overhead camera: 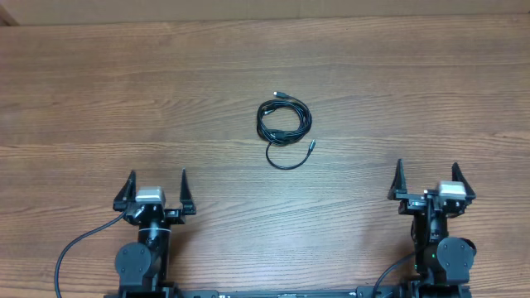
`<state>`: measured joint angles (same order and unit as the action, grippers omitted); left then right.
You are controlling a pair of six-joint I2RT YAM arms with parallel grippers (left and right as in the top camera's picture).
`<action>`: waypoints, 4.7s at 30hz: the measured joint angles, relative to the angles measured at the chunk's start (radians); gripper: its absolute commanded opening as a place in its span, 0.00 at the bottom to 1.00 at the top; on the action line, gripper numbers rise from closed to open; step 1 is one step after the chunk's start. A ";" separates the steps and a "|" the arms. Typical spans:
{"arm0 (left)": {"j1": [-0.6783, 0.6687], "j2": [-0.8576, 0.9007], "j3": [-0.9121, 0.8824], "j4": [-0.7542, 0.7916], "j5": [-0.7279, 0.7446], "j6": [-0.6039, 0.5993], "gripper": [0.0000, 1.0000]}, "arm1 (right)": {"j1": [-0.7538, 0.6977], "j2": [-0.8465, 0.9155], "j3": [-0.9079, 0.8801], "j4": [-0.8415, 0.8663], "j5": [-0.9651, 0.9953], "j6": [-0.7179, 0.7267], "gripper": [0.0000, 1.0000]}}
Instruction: Untangle cables
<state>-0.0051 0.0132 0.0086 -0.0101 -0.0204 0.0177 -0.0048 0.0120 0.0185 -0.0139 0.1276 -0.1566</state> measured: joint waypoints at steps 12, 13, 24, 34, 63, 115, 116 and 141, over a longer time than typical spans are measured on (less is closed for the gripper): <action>0.000 0.000 0.246 -0.045 0.269 -0.019 1.00 | 0.000 0.000 0.254 0.018 -0.296 0.093 1.00; 0.000 0.000 0.299 -0.067 0.274 -0.019 1.00 | 0.000 0.001 0.304 0.002 -0.304 0.095 1.00; 0.000 0.060 0.765 -0.518 0.275 -0.121 1.00 | 0.000 0.135 0.788 -0.405 -0.342 0.114 1.00; 0.000 0.491 1.166 -0.648 0.461 -0.150 1.00 | 0.000 0.282 1.174 -0.744 -0.442 0.127 1.00; 0.000 0.597 1.337 -0.626 1.327 -0.164 1.00 | 0.000 0.283 1.239 -0.692 -1.095 0.137 1.00; -0.052 1.038 1.014 -0.858 0.671 -0.186 0.98 | 0.000 0.391 1.241 -0.922 -0.718 0.415 1.00; -0.070 1.077 1.013 -0.827 0.687 -0.181 0.98 | 0.000 0.391 1.241 -0.922 -0.725 0.415 1.00; -0.362 1.542 1.012 -0.229 0.441 -0.387 0.67 | 0.000 0.391 1.241 -0.944 -0.860 0.415 1.00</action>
<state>-0.3668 1.5551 1.0210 -0.2386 0.4210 -0.3691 -0.0048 0.4034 1.2594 -0.9581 -0.7322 0.2581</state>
